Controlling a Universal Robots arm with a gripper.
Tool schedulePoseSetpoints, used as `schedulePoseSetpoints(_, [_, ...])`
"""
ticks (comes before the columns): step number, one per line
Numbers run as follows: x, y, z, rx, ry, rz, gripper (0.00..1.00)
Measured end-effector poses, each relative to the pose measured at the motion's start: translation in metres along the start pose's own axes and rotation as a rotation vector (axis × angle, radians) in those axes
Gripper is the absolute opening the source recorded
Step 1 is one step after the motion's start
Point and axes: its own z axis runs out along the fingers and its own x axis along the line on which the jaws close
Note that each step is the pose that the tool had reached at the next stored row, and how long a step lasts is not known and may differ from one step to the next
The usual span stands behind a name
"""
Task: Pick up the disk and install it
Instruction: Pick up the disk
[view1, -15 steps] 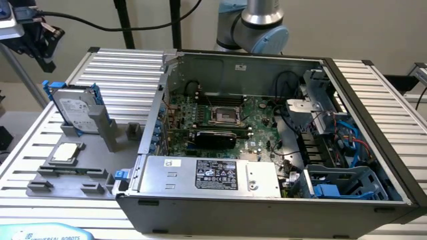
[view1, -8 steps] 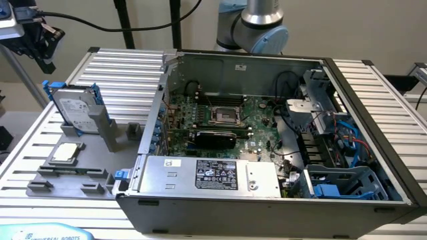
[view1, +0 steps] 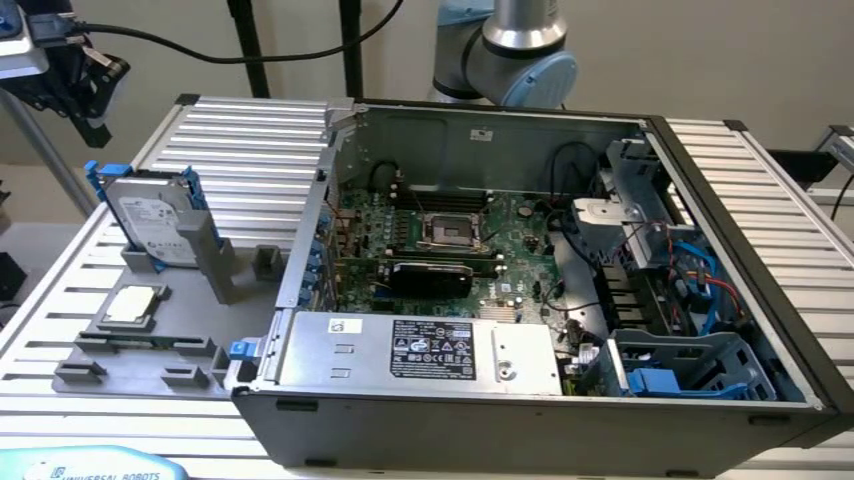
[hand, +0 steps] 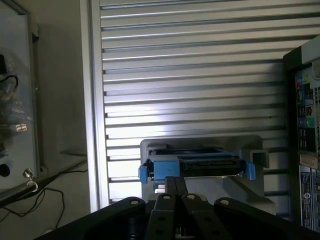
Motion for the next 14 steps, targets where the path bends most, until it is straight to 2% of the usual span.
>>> schedulePoseSetpoints(5, [-0.0007, 0.0013, 0.0005, 0.0003, 0.0012, -0.019, 0.11])
schedulePoseSetpoints(14, [-0.0007, 0.0012, 0.003, 0.0033, 0.0124, -0.179, 0.11])
